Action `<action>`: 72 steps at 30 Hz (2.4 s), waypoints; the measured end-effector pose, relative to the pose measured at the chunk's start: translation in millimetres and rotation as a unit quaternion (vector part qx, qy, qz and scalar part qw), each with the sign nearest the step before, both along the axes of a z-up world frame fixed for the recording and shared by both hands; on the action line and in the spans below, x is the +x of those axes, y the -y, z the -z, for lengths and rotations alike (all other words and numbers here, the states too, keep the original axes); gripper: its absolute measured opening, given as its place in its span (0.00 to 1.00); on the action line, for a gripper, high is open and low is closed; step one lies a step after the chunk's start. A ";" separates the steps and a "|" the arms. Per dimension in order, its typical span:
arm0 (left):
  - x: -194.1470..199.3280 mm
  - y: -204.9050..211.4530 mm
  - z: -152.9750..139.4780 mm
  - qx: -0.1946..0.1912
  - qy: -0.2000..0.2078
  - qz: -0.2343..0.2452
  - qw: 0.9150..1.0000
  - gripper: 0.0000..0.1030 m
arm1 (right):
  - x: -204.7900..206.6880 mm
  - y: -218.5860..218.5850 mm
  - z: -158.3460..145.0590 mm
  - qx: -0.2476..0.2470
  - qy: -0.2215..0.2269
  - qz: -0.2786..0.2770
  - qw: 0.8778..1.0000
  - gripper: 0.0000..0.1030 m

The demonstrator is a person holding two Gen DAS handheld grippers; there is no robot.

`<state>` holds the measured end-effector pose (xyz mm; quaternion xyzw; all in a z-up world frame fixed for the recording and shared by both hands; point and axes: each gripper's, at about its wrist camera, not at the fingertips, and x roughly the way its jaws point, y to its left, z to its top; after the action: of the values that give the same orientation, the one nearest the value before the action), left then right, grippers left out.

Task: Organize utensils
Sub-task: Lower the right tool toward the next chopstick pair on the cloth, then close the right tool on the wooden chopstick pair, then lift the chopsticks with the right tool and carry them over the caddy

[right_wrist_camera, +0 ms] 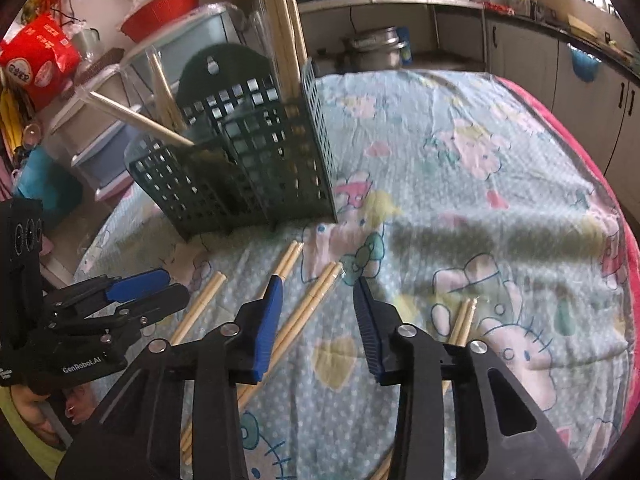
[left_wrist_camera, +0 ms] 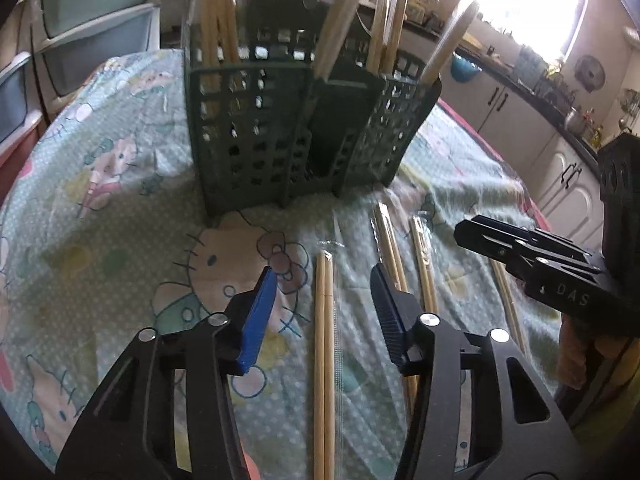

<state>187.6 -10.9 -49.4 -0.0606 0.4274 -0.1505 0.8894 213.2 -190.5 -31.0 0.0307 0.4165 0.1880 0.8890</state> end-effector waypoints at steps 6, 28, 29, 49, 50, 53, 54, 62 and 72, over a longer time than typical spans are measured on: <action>7.2 6.6 9.0 0.005 -0.015 0.009 1.000 0.28 | 7.3 -4.3 10.1 -0.002 -0.021 -0.005 1.000 0.31; 30.0 7.0 20.5 -0.006 -0.044 0.003 0.999 0.20 | 50.1 -6.2 28.1 0.011 -0.067 0.010 0.998 0.29; 31.0 6.5 20.5 -0.006 -0.045 0.002 0.999 0.20 | 51.4 -7.3 28.9 0.011 -0.068 0.010 0.998 0.28; 39.7 4.9 19.2 0.010 -0.036 -0.006 0.999 0.08 | 66.5 -13.3 32.2 -0.012 -0.038 0.019 0.999 0.09; 39.0 3.2 17.6 0.009 -0.034 -0.007 0.999 0.05 | 61.1 -12.3 29.8 -0.009 -0.036 0.021 0.999 0.08; 34.3 -3.4 9.2 -0.005 -0.024 -0.013 1.000 0.04 | 54.1 -6.7 20.7 0.007 -0.025 0.022 0.999 0.07; 32.8 -4.5 6.0 -0.007 -0.020 -0.013 1.000 0.04 | 51.1 -5.3 16.1 0.013 -0.018 0.021 1.000 0.07; 10.8 -19.2 -37.9 -0.031 0.036 -0.022 0.999 0.03 | 26.3 1.3 -19.1 0.045 0.022 0.004 0.999 0.06; -10.3 -40.2 -93.4 -0.056 0.105 -0.040 0.992 0.03 | -10.9 3.6 -68.4 0.067 0.084 -0.015 0.994 0.06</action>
<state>177.3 29.3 44.0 -0.1111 0.3198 -0.1442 0.9298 202.3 -194.1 37.4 0.0683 0.3267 0.2308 0.9140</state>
